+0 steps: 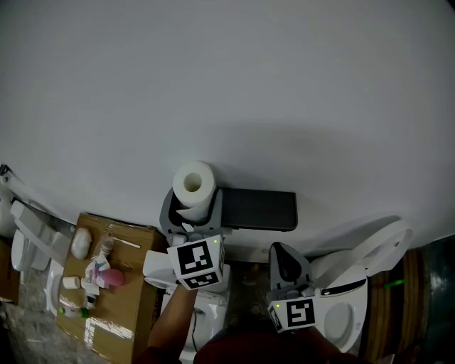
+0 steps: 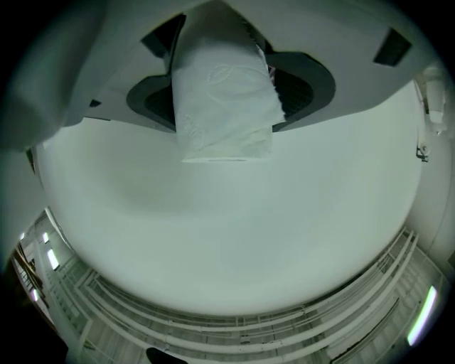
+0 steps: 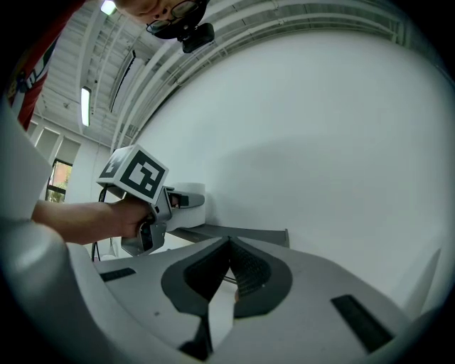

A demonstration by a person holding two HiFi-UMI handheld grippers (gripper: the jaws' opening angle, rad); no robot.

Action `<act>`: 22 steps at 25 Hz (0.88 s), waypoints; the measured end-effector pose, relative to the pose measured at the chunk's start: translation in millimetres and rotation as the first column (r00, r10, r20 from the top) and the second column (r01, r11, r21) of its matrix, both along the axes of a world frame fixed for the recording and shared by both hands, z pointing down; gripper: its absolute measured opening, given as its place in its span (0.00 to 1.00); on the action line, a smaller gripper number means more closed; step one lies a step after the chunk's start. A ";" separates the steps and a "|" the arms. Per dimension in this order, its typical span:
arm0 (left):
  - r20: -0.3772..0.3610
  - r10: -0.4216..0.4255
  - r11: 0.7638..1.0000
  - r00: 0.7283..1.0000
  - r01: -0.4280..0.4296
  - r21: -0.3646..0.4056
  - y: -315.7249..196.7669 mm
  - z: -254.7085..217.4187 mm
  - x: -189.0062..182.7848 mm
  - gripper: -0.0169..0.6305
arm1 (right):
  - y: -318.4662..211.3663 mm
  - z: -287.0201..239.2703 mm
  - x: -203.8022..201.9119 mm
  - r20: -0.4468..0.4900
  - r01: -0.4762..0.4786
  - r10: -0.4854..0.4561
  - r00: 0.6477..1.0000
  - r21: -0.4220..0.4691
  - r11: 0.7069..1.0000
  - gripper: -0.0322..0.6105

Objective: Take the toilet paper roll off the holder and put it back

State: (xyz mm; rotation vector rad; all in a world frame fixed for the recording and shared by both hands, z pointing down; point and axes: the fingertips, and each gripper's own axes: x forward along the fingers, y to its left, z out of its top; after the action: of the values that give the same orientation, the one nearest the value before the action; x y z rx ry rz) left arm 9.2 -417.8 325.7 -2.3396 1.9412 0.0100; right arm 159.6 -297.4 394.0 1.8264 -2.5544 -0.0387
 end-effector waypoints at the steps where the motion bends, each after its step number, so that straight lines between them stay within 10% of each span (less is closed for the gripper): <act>1: 0.011 -0.004 1.000 1.000 0.004 -0.003 0.0 1.4 -0.1 0.64 | 0.0 -0.2 -0.7 0.001 0.000 0.000 1.000 0.000 1.000 0.07; 22: -0.052 0.001 0.999 0.999 0.001 0.038 13.5 -26.7 -1.7 0.65 | 0.7 -3.8 3.2 0.014 -0.002 0.002 1.000 0.004 1.000 0.07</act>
State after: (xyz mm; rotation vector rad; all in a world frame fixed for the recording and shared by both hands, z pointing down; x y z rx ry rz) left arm 7.5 -404.3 298.9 -2.3383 1.9465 0.1079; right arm 162.8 -296.7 390.1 1.8366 -2.5637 -0.0311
